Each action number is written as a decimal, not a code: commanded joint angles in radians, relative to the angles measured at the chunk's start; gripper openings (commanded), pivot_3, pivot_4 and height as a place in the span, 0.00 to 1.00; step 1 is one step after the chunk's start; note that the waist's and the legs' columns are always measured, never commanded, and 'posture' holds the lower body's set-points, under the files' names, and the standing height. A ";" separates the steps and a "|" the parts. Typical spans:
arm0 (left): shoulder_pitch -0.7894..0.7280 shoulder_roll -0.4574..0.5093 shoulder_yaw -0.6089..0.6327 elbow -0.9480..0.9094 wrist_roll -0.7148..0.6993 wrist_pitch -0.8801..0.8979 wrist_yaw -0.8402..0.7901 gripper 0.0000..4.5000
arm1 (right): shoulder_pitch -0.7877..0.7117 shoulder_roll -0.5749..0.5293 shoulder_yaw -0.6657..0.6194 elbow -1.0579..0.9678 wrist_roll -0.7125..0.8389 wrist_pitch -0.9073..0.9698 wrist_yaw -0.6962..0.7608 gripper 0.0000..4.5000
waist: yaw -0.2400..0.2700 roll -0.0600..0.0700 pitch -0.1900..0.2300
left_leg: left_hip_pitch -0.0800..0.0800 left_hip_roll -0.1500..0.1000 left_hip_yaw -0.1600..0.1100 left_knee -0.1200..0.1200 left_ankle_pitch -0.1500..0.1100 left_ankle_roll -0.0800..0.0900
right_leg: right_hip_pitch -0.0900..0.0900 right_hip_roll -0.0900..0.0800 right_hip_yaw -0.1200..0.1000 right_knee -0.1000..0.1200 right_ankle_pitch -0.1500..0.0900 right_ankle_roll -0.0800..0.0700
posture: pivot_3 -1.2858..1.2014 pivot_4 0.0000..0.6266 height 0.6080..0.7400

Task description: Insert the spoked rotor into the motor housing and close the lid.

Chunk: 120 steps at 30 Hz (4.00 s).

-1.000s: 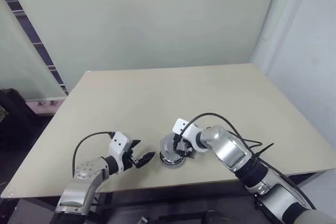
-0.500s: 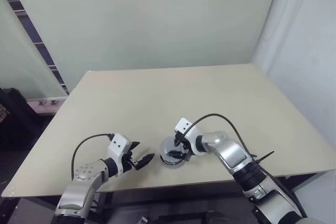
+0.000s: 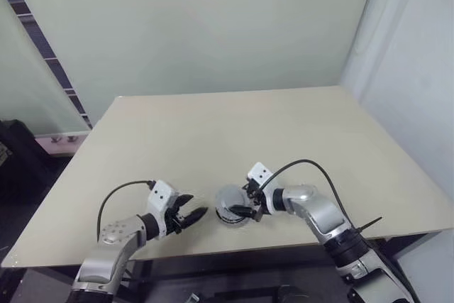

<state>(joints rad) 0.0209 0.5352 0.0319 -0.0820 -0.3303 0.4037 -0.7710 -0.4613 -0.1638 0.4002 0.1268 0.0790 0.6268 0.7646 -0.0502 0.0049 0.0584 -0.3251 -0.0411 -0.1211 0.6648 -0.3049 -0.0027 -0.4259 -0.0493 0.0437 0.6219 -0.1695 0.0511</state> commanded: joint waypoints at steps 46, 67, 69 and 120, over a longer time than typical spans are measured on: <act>-0.024 0.037 0.022 -0.055 -0.011 0.015 -0.008 0.00 | -0.066 0.055 0.097 0.113 -0.105 -0.036 -0.035 0.71 | 0.000 0.000 0.000 | 0.000 0.000 0.000 0.000 0.000 0.000 | 0.000 0.000 0.000 0.000 0.001 -0.001 | 0.52 0.00 1.00; -0.022 0.028 0.009 -0.056 -0.009 0.014 -0.012 0.00 | -0.101 0.028 0.141 0.137 -0.136 0.029 -0.005 0.71 | 0.000 0.000 0.000 | 0.001 0.000 0.000 0.000 0.000 0.000 | 0.001 0.000 0.000 0.000 0.001 -0.001 | 0.52 0.00 1.00; -0.022 0.027 0.007 -0.056 -0.008 0.014 -0.012 0.00 | -0.107 0.027 0.142 0.144 -0.138 0.031 -0.004 0.71 | 0.000 0.000 0.000 | 0.001 0.000 0.000 0.000 0.000 0.000 | 0.001 0.000 0.000 0.000 0.001 -0.001 | 0.52 0.00 1.00; -0.189 -0.062 -0.193 0.246 0.151 -0.114 -0.045 0.00 | -0.124 0.034 0.173 0.161 -0.170 0.104 -0.075 0.71 | 0.000 0.001 -0.009 | 0.003 0.000 0.000 0.000 0.002 -0.002 | 0.002 0.001 0.000 0.001 0.002 -0.003 | 0.52 0.00 1.00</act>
<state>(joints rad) -0.1348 0.4781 -0.1482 0.1379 -0.1954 0.3132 -0.8090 -0.5838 -0.1059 0.5619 0.2583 -0.0606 0.7017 0.6952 -0.0497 0.0059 0.0493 -0.3225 -0.0411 -0.1217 0.6653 -0.3029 -0.0052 -0.4236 -0.0488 0.0432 0.6234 -0.1676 0.0484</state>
